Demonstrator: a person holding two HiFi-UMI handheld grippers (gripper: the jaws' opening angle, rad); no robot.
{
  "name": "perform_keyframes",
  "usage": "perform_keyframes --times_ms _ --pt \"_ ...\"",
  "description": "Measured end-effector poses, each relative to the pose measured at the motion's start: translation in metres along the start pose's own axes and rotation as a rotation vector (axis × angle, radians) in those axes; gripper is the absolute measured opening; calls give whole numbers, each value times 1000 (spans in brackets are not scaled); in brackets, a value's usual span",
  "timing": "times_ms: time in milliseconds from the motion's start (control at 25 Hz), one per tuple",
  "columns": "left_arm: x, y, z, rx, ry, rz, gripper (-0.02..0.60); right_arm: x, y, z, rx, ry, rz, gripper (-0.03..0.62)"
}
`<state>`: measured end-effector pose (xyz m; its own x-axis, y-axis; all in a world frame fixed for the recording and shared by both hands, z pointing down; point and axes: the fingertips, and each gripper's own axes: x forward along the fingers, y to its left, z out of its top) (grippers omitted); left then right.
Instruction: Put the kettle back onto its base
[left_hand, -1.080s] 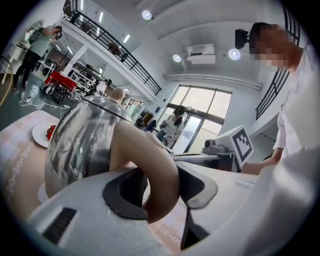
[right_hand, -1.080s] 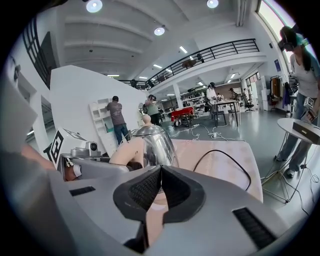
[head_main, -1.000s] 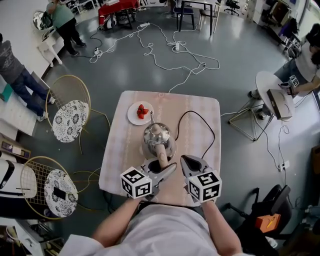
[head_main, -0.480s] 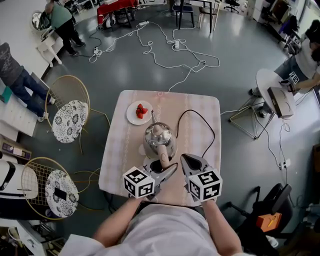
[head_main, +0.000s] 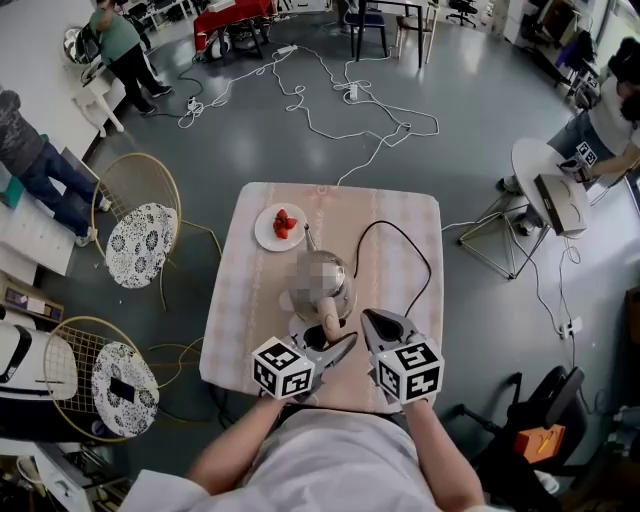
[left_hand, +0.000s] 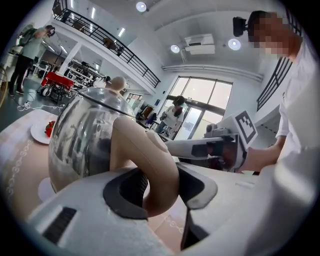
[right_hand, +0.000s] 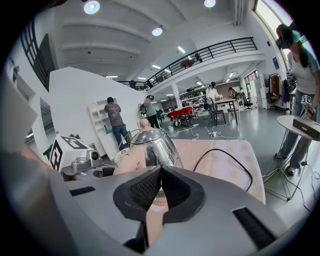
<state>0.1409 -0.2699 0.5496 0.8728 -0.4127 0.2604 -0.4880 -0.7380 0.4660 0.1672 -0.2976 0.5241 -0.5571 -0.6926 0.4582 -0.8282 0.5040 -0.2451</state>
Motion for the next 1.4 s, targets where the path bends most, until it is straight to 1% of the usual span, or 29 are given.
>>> perform_keyframes --times_ms 120,360,640,840,1000,1160,1280,1400 --pt "1 -1 -8 0 24 -6 161 -1 1 0 -1 -2 -4 5" --pt "0 1 -10 -5 24 -11 161 -1 4 -2 -1 2 -17 5" --pt "-3 1 -19 -8 45 -4 163 -4 11 -4 -2 -2 -29 5" --pt "-10 3 -20 -13 61 -5 179 -4 19 -2 2 -8 -34 5" --pt "-18 6 -23 8 84 5 208 -1 28 -2 3 -11 -37 5" --pt "-26 10 -24 17 100 10 216 0 35 -1 10 -18 -45 5" --pt "-36 12 -26 8 105 3 216 2 42 -1 18 -27 -53 5" --pt "-45 13 -27 19 120 -3 216 3 49 -1 29 -36 -62 5"
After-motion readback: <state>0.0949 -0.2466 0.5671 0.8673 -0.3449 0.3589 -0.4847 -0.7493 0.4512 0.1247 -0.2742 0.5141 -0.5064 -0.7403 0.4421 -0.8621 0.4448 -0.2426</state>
